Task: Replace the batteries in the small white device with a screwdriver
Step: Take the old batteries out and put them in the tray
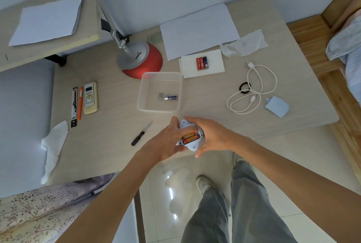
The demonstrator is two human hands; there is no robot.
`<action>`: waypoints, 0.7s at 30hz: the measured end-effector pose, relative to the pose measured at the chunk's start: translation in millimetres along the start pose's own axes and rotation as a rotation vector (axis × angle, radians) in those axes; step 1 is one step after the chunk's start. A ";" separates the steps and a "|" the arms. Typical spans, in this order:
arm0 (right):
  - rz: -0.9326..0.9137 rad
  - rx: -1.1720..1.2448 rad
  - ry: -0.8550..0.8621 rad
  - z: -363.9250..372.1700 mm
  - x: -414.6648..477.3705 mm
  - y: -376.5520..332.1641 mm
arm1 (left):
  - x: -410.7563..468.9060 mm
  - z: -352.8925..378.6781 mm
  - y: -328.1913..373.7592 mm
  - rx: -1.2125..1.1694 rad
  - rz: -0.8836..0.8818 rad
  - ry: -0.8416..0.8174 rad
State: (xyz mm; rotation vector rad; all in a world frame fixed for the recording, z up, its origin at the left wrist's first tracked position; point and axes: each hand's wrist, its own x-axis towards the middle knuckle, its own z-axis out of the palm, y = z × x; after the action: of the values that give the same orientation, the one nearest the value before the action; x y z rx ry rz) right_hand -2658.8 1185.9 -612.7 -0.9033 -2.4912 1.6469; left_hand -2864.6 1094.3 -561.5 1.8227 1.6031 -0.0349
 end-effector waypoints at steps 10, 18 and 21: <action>0.001 0.062 0.074 5.2 -0.3 0.4 | 5.9 2.6 -5.3 0.010 -0.016 -0.020; -0.001 0.082 0.076 2.5 -0.8 0.1 | 0.7 1.5 -3.6 -0.065 -0.018 0.008; -0.005 0.081 0.070 2.5 -0.6 0.1 | -3.3 3.7 -5.2 -0.121 -0.012 0.039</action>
State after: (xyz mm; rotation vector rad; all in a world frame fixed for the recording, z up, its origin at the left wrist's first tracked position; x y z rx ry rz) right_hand -2659.1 1183.6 -613.7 -0.9284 -2.3613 1.6705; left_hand -2868.4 1089.5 -565.3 1.7305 1.6078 0.0909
